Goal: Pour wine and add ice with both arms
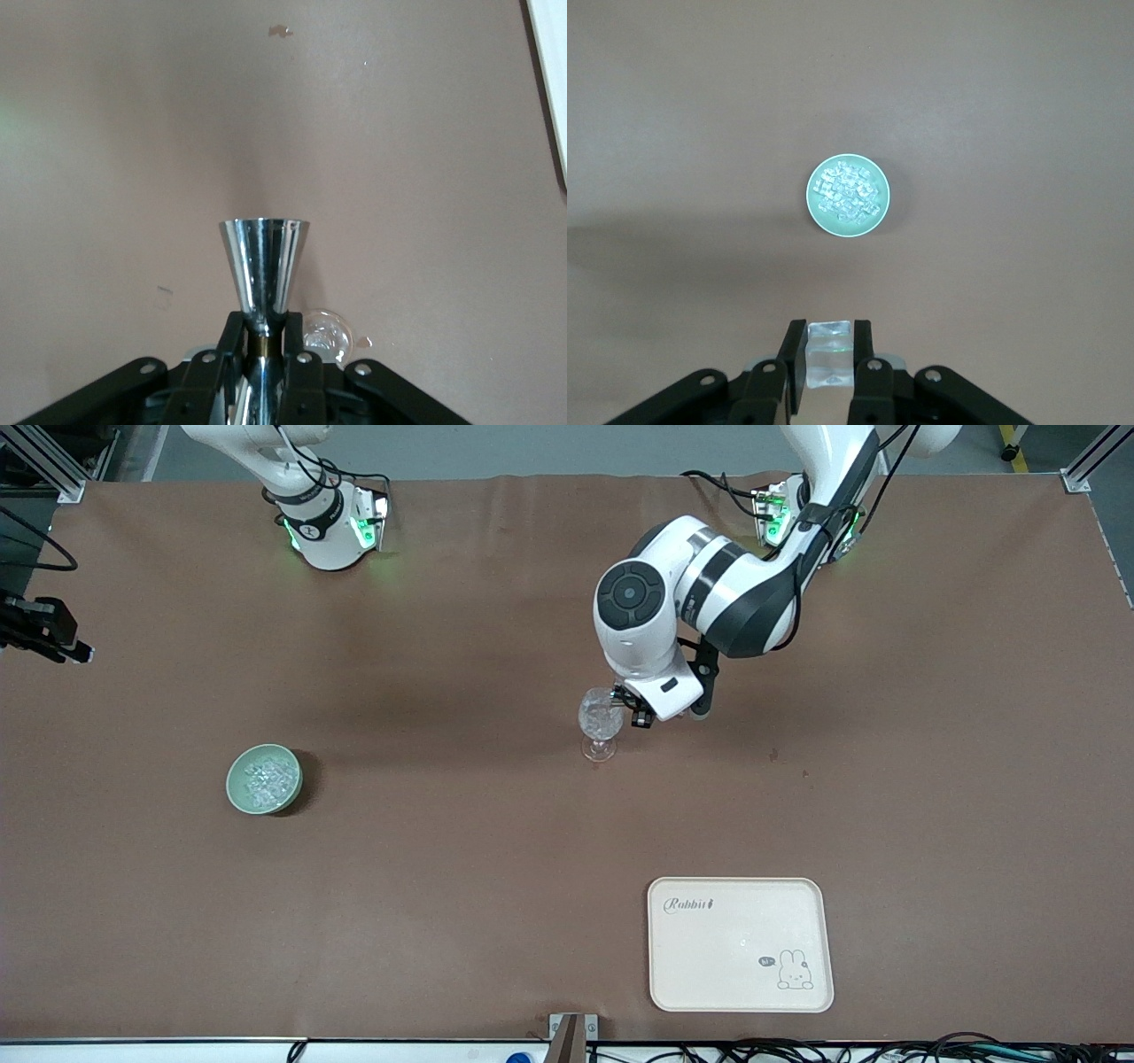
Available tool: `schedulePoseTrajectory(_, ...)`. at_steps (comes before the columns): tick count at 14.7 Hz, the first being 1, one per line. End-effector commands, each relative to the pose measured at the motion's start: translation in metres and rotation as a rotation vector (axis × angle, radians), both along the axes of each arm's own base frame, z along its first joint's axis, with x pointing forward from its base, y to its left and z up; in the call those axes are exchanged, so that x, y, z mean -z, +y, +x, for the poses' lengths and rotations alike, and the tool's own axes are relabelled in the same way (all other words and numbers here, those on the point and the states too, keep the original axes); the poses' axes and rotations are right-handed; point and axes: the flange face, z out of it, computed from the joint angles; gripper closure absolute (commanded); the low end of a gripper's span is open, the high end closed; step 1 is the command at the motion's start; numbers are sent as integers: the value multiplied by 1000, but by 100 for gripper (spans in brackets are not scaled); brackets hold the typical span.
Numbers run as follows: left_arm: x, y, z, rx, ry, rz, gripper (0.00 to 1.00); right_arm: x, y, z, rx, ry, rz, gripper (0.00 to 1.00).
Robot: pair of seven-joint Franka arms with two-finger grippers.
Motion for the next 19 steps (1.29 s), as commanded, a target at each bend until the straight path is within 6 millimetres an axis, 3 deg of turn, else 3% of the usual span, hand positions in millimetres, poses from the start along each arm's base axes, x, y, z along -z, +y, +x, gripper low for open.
schedulePoseTrajectory(1,-6,-8,-6,10,-31,40,99,-3,2,0,2,4,-10,92)
schedulePoseTrajectory(7,-20,3,12,-18,-48,12,99,-3,4,1,-1,1,-11,92)
schedulePoseTrajectory(10,-37,34,49,-105,-36,-84,99,-1,5,3,-3,1,-8,91)
schedulePoseTrajectory(15,-73,128,112,-160,6,-342,99,4,25,10,6,4,-3,91)
schedulePoseTrajectory(19,-80,224,151,-162,43,-569,99,11,72,20,78,0,-7,91)
